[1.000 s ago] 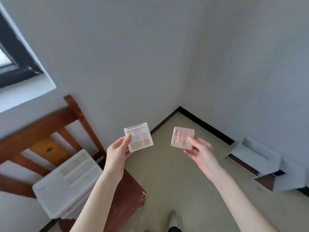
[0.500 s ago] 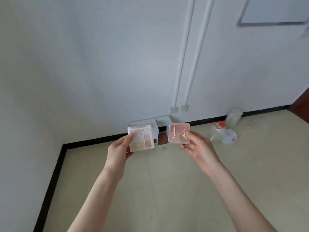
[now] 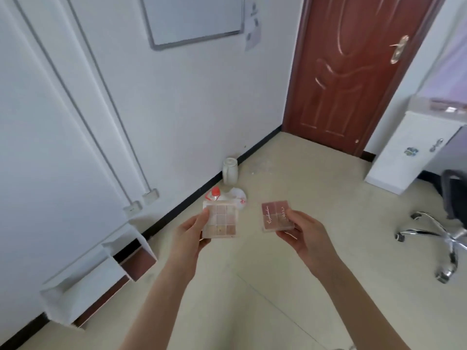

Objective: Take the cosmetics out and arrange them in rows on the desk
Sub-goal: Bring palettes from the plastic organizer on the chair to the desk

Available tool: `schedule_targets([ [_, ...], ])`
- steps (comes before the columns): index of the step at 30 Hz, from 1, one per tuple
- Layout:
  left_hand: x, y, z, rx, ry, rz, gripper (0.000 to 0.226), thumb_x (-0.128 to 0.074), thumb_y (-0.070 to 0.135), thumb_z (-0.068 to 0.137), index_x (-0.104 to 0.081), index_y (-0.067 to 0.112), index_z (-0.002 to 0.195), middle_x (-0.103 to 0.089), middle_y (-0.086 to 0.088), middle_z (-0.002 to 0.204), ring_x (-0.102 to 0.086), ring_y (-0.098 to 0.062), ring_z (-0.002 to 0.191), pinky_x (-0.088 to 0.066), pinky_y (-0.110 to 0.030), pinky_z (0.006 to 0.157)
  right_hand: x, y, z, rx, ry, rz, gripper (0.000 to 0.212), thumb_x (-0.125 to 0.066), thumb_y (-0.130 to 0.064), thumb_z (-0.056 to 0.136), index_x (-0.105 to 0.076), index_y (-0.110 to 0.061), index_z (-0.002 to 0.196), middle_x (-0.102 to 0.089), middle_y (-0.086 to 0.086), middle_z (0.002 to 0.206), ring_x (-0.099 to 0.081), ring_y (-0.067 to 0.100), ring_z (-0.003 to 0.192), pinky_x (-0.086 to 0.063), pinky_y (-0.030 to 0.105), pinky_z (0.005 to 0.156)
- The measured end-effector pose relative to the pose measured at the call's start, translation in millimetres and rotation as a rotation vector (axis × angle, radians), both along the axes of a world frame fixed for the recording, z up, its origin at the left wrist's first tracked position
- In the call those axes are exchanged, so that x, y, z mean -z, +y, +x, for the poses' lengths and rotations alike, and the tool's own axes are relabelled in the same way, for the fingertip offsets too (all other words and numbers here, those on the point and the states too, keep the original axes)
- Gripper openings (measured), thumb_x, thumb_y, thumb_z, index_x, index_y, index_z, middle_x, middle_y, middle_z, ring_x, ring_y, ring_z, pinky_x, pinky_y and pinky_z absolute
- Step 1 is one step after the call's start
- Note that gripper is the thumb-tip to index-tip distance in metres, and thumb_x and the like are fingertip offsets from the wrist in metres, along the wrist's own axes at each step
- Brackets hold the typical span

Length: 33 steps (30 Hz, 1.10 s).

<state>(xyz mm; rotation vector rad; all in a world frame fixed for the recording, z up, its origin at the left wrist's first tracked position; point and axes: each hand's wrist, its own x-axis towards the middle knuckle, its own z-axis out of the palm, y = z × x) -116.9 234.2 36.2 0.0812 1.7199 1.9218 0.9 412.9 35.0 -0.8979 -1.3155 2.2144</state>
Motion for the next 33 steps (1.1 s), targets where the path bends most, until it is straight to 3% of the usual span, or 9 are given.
schedule_targets([
  [9,14.6,217.6,-91.5,0.290,-0.028,0.017,0.018,-0.055,0.028,0.091,-0.068,0.017,0.097,-0.070,-0.005,0.096,-0.063,-0.019,0.092,-0.046,-0.027,0.081,11.4,178.3,-42.7,0.308,0.020,0.007,0.017,-0.053,-0.010,0.091,-0.067,-0.006,0.081,-0.068,0.005,0.074,-0.062,0.017,0.074,-0.056,0.025,0.066],
  [17,3.6,414.4,-168.5,0.452,-0.004,-0.037,0.013,-0.057,0.027,0.090,-0.067,0.019,0.088,-0.069,-0.004,0.091,-0.063,-0.019,0.091,-0.047,-0.025,0.076,0.1,331.3,-95.4,0.463,0.006,0.029,0.016,-0.054,-0.012,0.092,-0.067,-0.002,0.089,-0.066,0.009,0.084,-0.061,0.019,0.080,-0.055,0.026,0.072],
  [24,9.8,562.5,-169.8,0.649,0.011,-0.055,0.018,-0.054,0.027,0.091,-0.065,0.015,0.100,-0.069,-0.007,0.099,-0.062,-0.021,0.095,-0.048,-0.026,0.078,5.5,450.8,-85.8,0.624,-0.024,0.009,0.017,-0.053,-0.012,0.093,-0.066,-0.003,0.087,-0.064,0.010,0.084,-0.060,0.019,0.080,-0.054,0.024,0.068],
  [28,18.9,653.0,-157.7,0.690,-0.014,-0.065,0.018,-0.055,0.026,0.091,-0.065,0.015,0.101,-0.068,-0.008,0.103,-0.062,-0.023,0.098,-0.048,-0.028,0.084,11.7,529.8,-71.9,0.663,-0.053,-0.008,0.017,-0.053,-0.014,0.093,-0.066,-0.002,0.093,-0.063,0.012,0.086,-0.059,0.020,0.080,-0.053,0.027,0.070],
  [33,12.4,776.6,-124.8,0.687,-0.016,-0.046,0.021,-0.055,0.026,0.091,-0.064,0.012,0.105,-0.067,-0.006,0.099,-0.061,-0.021,0.095,-0.048,-0.026,0.078,1.0,641.8,-43.5,0.673,-0.060,0.023,0.018,-0.052,-0.013,0.094,-0.066,-0.006,0.084,-0.064,0.013,0.088,-0.059,0.022,0.085,-0.052,0.027,0.072],
])
